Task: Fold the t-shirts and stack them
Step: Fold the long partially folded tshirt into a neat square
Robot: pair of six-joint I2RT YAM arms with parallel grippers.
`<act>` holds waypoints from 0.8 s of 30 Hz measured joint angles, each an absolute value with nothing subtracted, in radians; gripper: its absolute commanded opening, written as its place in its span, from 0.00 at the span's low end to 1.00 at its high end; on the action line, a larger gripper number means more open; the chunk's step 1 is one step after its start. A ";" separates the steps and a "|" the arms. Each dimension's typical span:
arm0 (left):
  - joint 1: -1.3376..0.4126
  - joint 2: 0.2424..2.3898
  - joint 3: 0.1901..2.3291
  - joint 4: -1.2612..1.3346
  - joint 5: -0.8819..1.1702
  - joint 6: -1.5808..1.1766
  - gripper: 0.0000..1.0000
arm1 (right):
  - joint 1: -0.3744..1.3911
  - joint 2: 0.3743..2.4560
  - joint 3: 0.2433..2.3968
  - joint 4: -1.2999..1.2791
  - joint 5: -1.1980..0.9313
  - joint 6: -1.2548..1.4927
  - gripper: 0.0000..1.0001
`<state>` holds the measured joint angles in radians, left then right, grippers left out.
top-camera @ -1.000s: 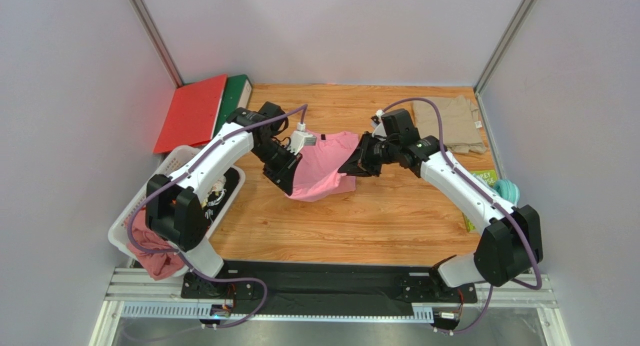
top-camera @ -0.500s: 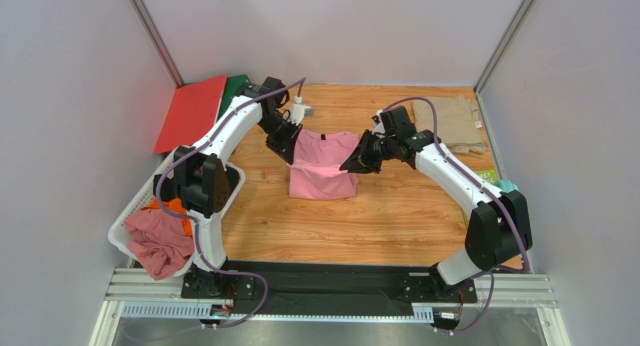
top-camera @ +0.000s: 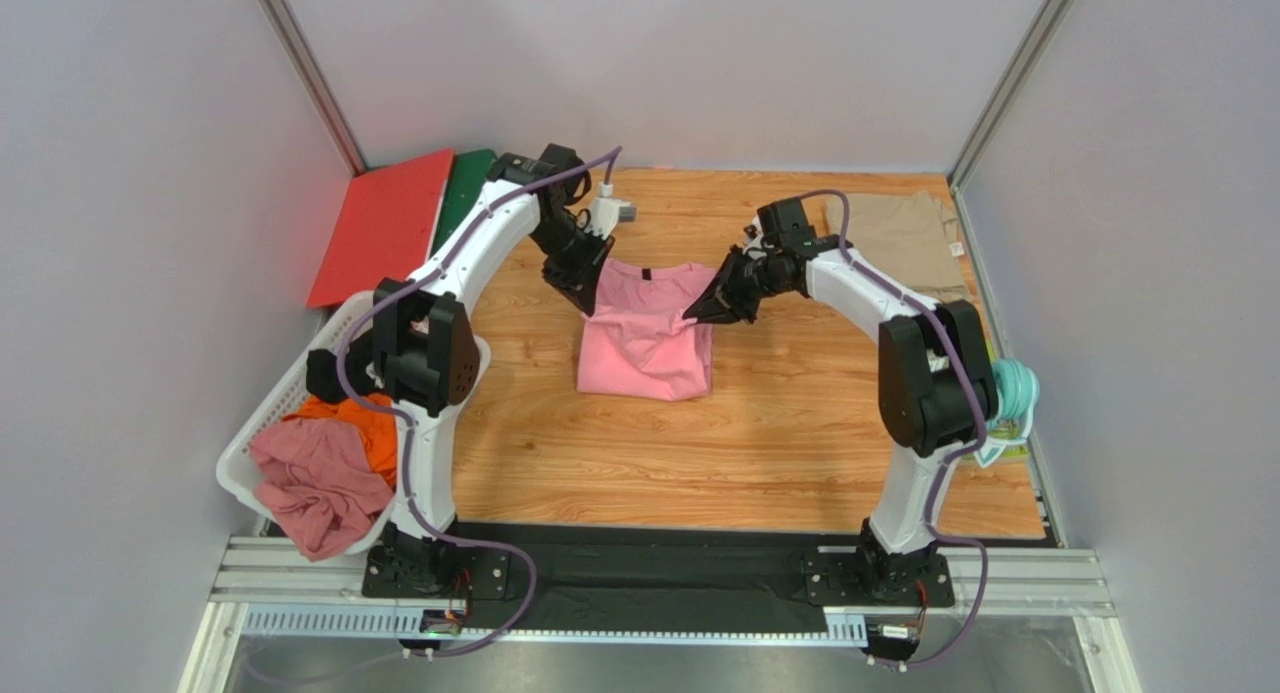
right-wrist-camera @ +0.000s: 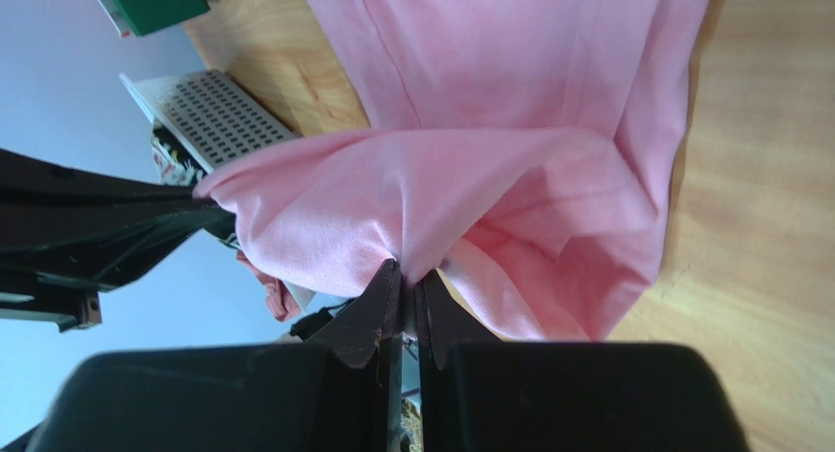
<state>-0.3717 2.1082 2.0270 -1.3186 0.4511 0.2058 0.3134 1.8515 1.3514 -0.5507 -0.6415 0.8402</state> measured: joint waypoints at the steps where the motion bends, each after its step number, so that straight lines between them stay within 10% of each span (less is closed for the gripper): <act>1: -0.372 2.126 2.043 -1.319 0.447 0.205 0.04 | 0.307 1.884 1.377 -0.546 -0.649 0.838 0.06; 24: -0.365 2.387 2.300 -1.309 0.332 0.205 0.03 | 0.239 2.109 1.608 -0.542 -0.710 0.814 0.06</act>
